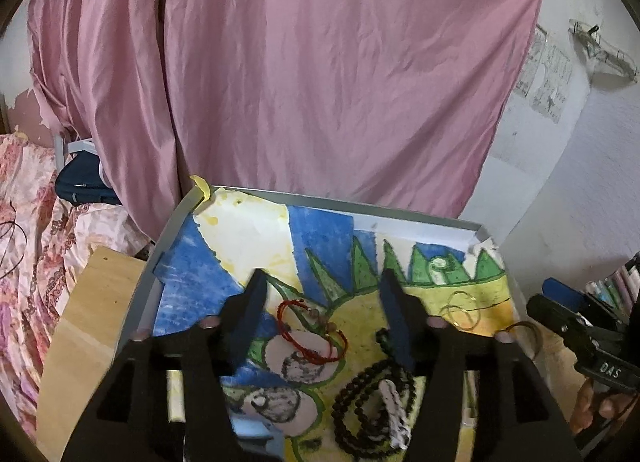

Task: Organize jewelry
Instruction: 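Carry the red bracelet into the tray with the left tool while the right tool drops the silver hoops in, then open and withdraw both tools from the tray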

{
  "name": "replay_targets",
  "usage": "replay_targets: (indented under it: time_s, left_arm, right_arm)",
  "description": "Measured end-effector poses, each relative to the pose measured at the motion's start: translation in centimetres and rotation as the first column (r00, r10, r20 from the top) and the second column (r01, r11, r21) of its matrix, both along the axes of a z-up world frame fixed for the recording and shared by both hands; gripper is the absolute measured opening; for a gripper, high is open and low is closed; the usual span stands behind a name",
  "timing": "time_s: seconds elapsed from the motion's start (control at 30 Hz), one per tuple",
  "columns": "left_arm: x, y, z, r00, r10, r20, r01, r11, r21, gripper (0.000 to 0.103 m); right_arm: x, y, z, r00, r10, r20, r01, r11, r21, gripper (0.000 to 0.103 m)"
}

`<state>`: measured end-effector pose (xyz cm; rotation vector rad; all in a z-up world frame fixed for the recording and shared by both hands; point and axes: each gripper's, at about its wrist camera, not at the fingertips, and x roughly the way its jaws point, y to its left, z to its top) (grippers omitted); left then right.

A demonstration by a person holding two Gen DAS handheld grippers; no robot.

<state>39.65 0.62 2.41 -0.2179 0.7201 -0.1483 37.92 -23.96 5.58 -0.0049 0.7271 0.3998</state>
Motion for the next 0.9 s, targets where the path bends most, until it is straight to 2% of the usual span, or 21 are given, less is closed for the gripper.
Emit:
replay_targets:
  time_s: [0.03, 0.07, 0.13, 0.2, 0.27, 0.37, 0.67, 0.73, 0.9]
  left_arm:
    - [-0.3, 0.0, 0.2, 1.000, 0.005, 0.008, -0.005, 1.000, -0.009, 0.068]
    - [-0.8, 0.2, 0.6, 1.000, 0.011, 0.025, -0.010, 1.000, -0.019, 0.072]
    - [-1.7, 0.3, 1.2, 0.999, 0.015, 0.046, -0.014, 1.000, -0.018, 0.073]
    - [-2.6, 0.2, 1.8, 0.998, 0.016, 0.059, -0.016, 1.000, -0.010, 0.077]
    - [-3.8, 0.2, 2.5, 0.996, 0.022, 0.082, -0.022, 1.000, -0.008, 0.087]
    - [-6.0, 0.4, 3.7, 0.990, 0.045, 0.136, -0.043, 0.999, -0.013, 0.093]
    - [-14.4, 0.2, 7.4, 0.953, 0.029, 0.302, -0.038, 0.999, 0.026, 0.098]
    - [-16.3, 0.3, 7.9, 0.944, 0.028, 0.328, -0.039, 0.999, 0.026, 0.101]
    - [-21.6, 1.0, 9.5, 0.917, 0.050, 0.396, -0.065, 0.998, 0.023, 0.101]
  right_arm:
    - [-0.4, -0.2, 0.3, 1.000, -0.006, 0.005, 0.006, 1.000, 0.003, 0.092]
    - [-0.8, -0.4, 0.5, 1.000, -0.012, 0.010, 0.012, 1.000, 0.003, 0.095]
    - [-1.9, -0.8, 1.1, 0.999, -0.023, 0.026, 0.023, 1.000, -0.001, 0.102]
    - [-3.1, -1.0, 1.6, 0.999, -0.027, 0.043, 0.028, 1.000, -0.012, 0.103]
    - [-4.6, -1.1, 2.2, 0.997, -0.026, 0.066, 0.027, 0.999, -0.018, 0.103]
    - [-6.5, -1.4, 3.1, 0.995, -0.020, 0.101, 0.022, 1.000, -0.010, 0.103]
    - [-14.7, -1.7, 5.6, 0.964, -0.042, 0.261, 0.029, 0.998, 0.054, 0.103]
    - [-16.7, -1.5, 6.0, 0.954, -0.040, 0.296, 0.025, 0.998, 0.054, 0.103]
    - [-21.7, -0.9, 6.8, 0.918, -0.054, 0.394, 0.038, 0.998, 0.047, 0.103]
